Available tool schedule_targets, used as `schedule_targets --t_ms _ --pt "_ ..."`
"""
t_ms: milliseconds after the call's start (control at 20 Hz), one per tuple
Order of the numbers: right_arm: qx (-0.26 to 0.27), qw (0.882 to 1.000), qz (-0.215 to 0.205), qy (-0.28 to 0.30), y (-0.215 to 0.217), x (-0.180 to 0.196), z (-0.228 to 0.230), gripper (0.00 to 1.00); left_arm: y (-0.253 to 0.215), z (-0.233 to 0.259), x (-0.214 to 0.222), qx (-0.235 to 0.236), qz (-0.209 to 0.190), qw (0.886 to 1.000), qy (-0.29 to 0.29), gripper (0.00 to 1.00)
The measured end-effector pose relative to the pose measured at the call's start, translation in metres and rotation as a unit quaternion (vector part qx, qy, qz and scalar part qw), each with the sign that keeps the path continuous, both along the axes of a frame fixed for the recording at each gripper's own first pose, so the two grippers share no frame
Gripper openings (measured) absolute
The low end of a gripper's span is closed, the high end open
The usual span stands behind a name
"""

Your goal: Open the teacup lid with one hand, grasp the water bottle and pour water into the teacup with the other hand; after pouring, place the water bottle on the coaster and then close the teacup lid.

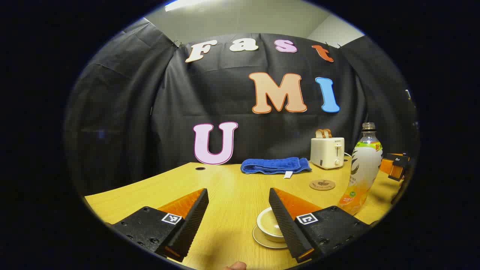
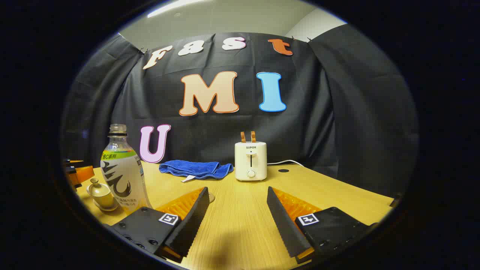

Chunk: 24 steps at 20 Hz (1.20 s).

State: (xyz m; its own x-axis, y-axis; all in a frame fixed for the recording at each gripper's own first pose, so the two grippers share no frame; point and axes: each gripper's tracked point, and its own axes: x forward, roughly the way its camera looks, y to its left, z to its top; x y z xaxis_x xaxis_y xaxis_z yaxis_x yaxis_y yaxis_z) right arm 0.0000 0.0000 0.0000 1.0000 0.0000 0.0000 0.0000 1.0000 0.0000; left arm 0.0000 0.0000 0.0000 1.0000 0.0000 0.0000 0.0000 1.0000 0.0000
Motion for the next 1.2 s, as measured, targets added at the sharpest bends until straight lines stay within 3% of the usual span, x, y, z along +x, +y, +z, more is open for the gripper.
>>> schedule_targets --t_ms 950,1200 --pt "0.0 1.0 0.006 -0.002 0.005 0.0 0.0 0.98 0.0 -0.003 0.002 -0.002 0.006 1.0 0.002 0.94" --pt "0.001 1.0 0.007 -0.002 0.006 0.0 0.0 0.98 -0.012 0.0 0.003 -0.001 -0.01 1.0 0.005 0.95"
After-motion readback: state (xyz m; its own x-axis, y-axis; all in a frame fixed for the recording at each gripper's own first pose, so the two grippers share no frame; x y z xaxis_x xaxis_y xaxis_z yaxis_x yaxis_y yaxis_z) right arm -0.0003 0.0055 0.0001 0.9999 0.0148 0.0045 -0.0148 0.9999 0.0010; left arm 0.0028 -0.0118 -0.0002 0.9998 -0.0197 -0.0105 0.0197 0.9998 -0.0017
